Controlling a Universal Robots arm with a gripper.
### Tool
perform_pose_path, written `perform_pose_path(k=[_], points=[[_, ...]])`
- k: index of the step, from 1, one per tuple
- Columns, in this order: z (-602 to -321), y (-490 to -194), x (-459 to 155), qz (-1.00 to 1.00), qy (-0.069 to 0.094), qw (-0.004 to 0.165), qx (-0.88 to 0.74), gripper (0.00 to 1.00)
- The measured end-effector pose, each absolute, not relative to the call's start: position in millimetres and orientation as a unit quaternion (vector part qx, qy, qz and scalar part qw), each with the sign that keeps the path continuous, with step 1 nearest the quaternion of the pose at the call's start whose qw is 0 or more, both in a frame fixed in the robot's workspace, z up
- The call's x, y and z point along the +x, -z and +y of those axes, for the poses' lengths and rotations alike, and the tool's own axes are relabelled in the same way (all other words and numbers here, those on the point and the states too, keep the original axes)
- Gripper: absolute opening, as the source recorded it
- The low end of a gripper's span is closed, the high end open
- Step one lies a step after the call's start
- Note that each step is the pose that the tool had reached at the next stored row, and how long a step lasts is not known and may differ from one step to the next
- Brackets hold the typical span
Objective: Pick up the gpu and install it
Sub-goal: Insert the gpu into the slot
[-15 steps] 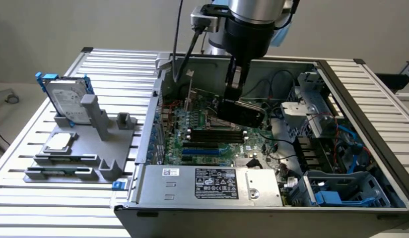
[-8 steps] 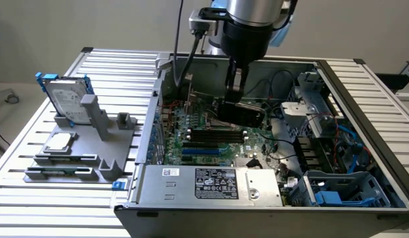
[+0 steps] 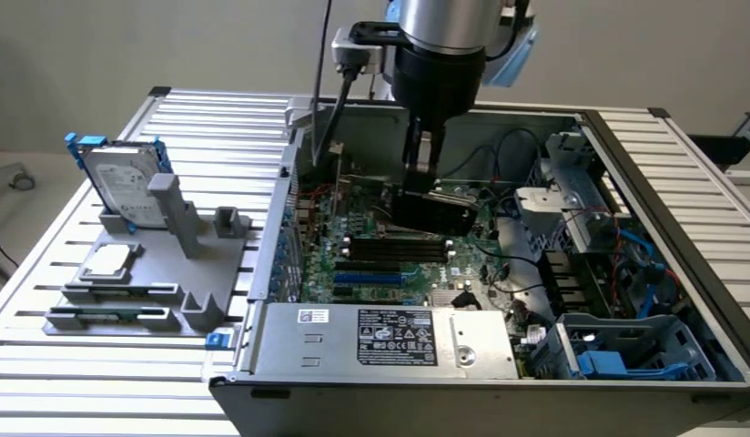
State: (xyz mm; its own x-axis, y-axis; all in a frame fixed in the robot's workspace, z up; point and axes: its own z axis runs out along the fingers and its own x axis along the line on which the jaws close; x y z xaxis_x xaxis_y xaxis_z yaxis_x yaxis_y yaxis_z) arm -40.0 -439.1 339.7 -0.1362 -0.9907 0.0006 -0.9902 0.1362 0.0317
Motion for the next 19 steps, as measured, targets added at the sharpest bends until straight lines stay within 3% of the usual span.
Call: perform_pose_path(k=[19], points=[[-447.3,-330.0,-50.2,-0.720,0.010,0.009,0.694,0.26]])
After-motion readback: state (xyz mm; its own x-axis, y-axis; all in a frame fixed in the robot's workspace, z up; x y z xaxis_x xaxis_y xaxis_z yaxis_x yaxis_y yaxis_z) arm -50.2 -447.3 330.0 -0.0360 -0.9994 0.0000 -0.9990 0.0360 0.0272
